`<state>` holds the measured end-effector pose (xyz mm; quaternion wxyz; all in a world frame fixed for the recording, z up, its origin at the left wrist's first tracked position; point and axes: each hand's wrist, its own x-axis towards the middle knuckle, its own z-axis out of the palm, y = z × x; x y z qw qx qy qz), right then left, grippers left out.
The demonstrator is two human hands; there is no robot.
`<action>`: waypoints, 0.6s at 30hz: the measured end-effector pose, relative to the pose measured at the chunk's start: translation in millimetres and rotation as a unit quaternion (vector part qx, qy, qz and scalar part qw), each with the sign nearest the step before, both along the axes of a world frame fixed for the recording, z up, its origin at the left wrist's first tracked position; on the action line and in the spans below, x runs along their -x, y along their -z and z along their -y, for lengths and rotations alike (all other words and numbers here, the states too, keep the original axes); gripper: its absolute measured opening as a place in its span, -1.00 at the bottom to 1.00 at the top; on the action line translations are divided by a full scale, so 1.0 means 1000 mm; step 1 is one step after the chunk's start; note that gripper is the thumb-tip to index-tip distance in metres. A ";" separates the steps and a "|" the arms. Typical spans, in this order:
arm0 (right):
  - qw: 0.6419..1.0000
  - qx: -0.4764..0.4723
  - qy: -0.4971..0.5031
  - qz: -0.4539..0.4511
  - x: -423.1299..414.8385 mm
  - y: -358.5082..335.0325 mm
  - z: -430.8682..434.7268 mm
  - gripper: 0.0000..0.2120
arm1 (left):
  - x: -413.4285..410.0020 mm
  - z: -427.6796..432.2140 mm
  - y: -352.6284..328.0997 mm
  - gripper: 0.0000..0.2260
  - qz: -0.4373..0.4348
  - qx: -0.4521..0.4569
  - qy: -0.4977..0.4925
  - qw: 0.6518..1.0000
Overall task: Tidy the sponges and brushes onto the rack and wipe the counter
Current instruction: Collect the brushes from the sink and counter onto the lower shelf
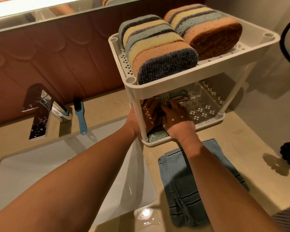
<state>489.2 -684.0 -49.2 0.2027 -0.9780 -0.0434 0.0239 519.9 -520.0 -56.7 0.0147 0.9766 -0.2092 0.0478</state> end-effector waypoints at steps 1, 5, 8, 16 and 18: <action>1.000 0.000 0.000 0.002 0.000 -0.001 0.000 -0.56 | -0.001 0.000 0.002 -0.42 0.005 -0.022 0.008 1.000; 1.000 -0.003 0.002 0.003 0.000 -0.001 -0.001 -0.57 | -0.004 0.003 0.005 -0.51 -0.005 -0.022 0.003 1.000; 1.000 -0.006 0.001 0.005 0.000 0.000 -0.001 -0.56 | -0.004 0.002 0.005 -0.44 0.008 -0.018 0.001 1.000; 1.000 0.000 0.005 -0.002 0.001 -0.001 -0.001 -0.54 | 0.000 0.002 0.002 -0.38 -0.001 0.018 0.001 1.000; 1.000 0.009 0.005 -0.007 0.000 -0.001 0.001 -0.51 | 0.001 0.001 0.001 -0.44 0.003 0.072 0.002 0.997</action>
